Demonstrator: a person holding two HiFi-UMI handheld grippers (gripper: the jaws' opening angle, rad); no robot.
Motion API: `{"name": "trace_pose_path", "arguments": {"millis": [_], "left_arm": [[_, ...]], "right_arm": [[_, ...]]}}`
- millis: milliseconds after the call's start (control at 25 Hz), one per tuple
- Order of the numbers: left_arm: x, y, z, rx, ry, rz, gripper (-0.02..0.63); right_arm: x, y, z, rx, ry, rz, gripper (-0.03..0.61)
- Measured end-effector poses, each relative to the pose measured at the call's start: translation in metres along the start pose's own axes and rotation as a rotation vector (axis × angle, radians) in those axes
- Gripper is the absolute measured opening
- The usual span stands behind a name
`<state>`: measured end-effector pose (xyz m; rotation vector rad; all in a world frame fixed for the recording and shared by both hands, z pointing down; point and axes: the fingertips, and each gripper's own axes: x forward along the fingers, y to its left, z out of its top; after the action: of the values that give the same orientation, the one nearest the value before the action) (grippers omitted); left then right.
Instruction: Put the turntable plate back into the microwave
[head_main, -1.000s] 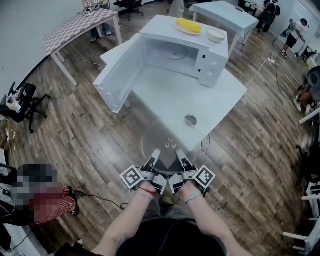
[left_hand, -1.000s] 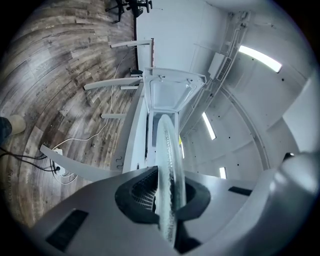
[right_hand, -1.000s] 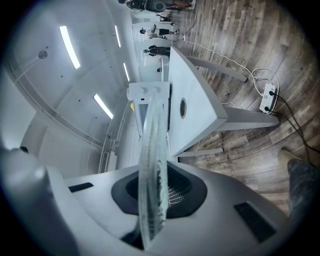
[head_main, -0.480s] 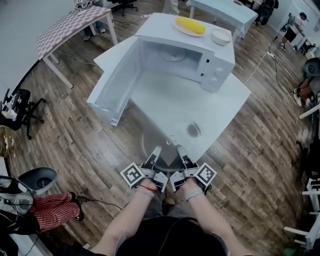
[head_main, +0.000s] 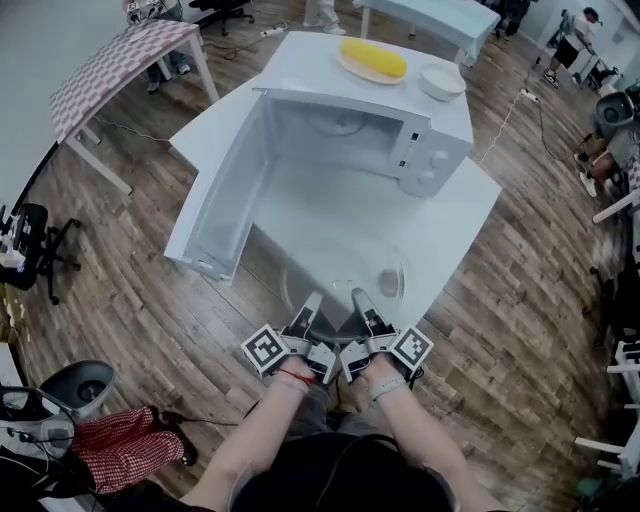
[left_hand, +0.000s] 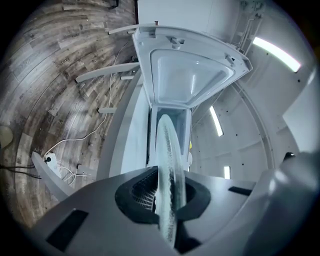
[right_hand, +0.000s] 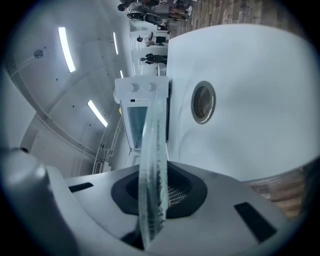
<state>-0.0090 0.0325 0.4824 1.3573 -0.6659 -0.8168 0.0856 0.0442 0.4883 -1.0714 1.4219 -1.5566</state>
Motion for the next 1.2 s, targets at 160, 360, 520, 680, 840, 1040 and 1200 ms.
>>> {"name": "trace_pose_path", "arguments": {"millis": [160, 360, 520, 680, 840, 1040, 1200], "left_arm": [[0.014, 0.000, 0.018, -0.002, 0.017, 0.009, 0.031], [0.026, 0.000, 0.036, -0.004, 0.039, 0.007, 0.031], [0.034, -0.001, 0.046, -0.008, 0.061, -0.001, 0.031], [0.036, 0.001, 0.047, -0.007, 0.067, -0.006, 0.031], [0.036, 0.000, 0.047, -0.012, 0.067, -0.008, 0.031], [0.041, -0.001, 0.045, -0.016, 0.063, -0.013, 0.031], [0.048, -0.001, 0.047, -0.014, 0.046, -0.015, 0.031]], "right_arm": [[0.021, 0.001, 0.001, 0.003, -0.018, 0.003, 0.040], [0.042, 0.000, 0.000, 0.008, -0.040, 0.003, 0.040], [0.052, 0.000, -0.001, 0.004, -0.061, 0.007, 0.040], [0.054, -0.001, 0.000, -0.001, -0.068, 0.011, 0.040], [0.053, 0.000, 0.001, -0.006, -0.068, 0.010, 0.040], [0.055, 0.002, 0.005, -0.009, -0.065, 0.013, 0.040], [0.063, 0.003, 0.011, -0.009, -0.050, 0.020, 0.040]]}}
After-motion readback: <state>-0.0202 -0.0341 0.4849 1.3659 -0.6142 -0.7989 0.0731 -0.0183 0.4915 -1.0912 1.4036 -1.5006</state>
